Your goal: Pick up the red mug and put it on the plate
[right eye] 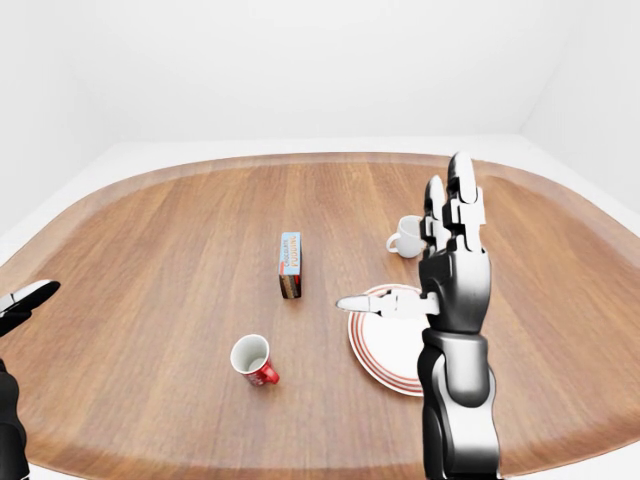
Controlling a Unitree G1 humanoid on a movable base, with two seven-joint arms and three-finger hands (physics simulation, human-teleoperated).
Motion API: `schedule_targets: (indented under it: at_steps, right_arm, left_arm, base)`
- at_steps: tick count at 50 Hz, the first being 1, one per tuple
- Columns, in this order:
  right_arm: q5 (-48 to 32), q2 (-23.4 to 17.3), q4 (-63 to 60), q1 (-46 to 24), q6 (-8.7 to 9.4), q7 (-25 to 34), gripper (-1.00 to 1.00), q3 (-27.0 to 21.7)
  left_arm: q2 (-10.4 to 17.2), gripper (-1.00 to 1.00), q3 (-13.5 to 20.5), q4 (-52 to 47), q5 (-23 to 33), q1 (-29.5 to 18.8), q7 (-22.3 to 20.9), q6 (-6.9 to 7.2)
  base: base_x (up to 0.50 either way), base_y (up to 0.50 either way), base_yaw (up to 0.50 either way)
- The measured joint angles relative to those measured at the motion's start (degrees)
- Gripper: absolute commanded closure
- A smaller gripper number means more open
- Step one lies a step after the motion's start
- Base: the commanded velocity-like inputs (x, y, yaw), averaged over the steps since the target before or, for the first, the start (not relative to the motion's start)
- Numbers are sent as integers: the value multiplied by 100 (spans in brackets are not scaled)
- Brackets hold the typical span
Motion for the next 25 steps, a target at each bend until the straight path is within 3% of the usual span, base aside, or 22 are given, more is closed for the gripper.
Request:
schedule_targets:
  at_steps: [11, 25]
  right_arm:
    - [-999, 404, 71, 242, 0, 155, -100, 1692]
    - [-1531, 591, 718, 372, 0, 218, -100, 2589]
  left_arm:
    - [-11, -100, -23, -8, 24, -7, -1, 0]
    - [-20, -100, -38, -5, 43, -11, -6, 0]
  base:
    - [0, 0, 0]
    - [0, 0, 0]
